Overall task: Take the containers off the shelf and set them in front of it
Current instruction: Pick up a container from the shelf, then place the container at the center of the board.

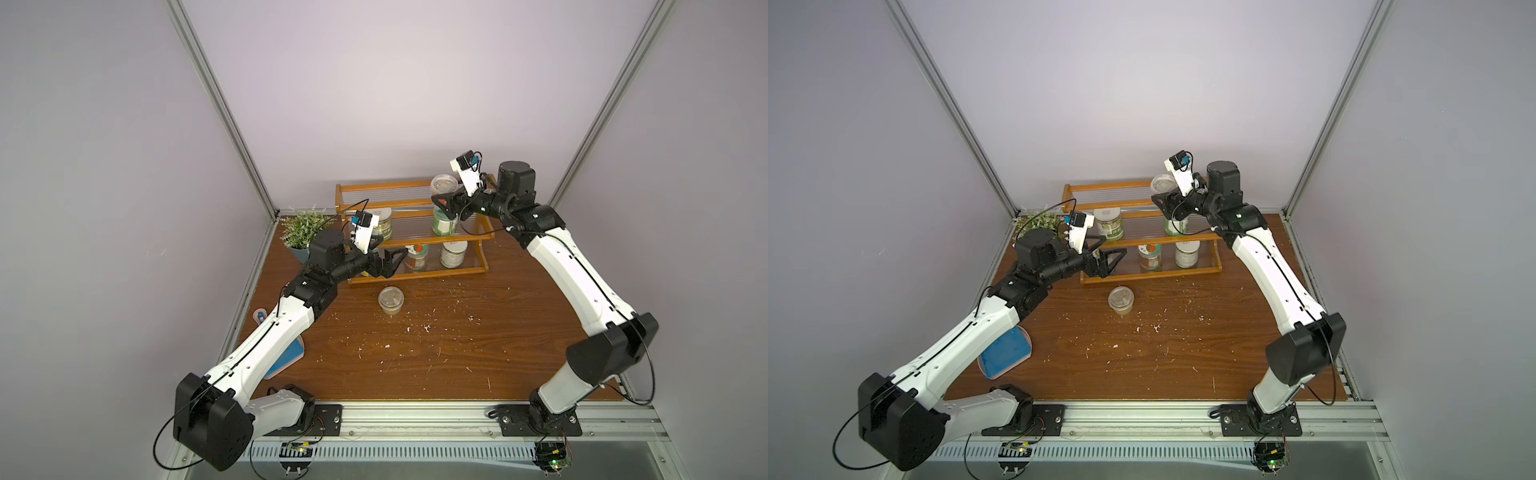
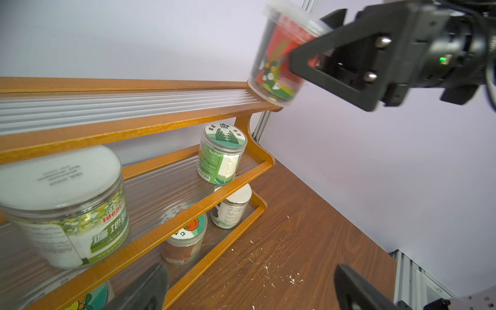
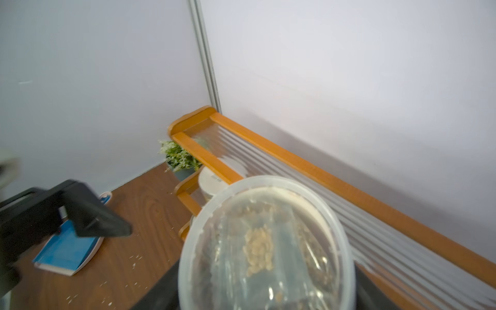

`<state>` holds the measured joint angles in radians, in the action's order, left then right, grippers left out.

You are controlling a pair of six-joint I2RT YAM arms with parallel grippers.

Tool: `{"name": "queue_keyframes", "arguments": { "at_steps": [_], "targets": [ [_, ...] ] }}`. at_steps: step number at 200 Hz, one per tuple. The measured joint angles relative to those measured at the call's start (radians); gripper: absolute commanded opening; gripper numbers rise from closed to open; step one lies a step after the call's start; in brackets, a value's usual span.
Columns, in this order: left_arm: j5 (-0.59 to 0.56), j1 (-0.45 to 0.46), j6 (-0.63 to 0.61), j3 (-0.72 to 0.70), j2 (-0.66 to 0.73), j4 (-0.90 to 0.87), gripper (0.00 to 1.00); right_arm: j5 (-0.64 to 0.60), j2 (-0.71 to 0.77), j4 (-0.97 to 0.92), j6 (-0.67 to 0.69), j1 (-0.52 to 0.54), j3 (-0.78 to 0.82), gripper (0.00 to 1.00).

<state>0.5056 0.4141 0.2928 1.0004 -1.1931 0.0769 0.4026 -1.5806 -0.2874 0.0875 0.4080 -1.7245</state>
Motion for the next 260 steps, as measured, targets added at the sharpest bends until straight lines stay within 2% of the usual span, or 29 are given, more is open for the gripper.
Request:
{"name": "queue_keyframes", "arguments": {
  "at_steps": [29,59,94,121,187,260],
  "targets": [
    [0.010,-0.010,0.008,-0.037,0.029,0.000,1.00,0.013,0.192,0.055,-0.002,0.046,0.263,0.75],
    [0.018,-0.010,0.015,-0.068,0.051,-0.003,1.00,0.010,0.329,0.101,-0.013,0.093,0.519,0.75],
    [0.027,-0.010,0.019,-0.106,0.070,-0.005,1.00,-0.037,0.422,0.193,-0.038,0.135,0.807,0.75],
    [0.033,-0.010,0.023,-0.115,0.072,-0.007,1.00,-0.077,0.419,0.315,-0.072,0.165,0.972,0.75],
    [0.033,-0.010,0.023,-0.117,0.072,-0.007,1.00,-0.142,0.233,0.661,-0.114,0.241,1.098,0.76],
    [0.032,-0.011,0.023,-0.129,0.078,-0.009,0.99,-0.208,0.010,0.829,-0.114,0.268,1.098,0.76]
  ]
}}
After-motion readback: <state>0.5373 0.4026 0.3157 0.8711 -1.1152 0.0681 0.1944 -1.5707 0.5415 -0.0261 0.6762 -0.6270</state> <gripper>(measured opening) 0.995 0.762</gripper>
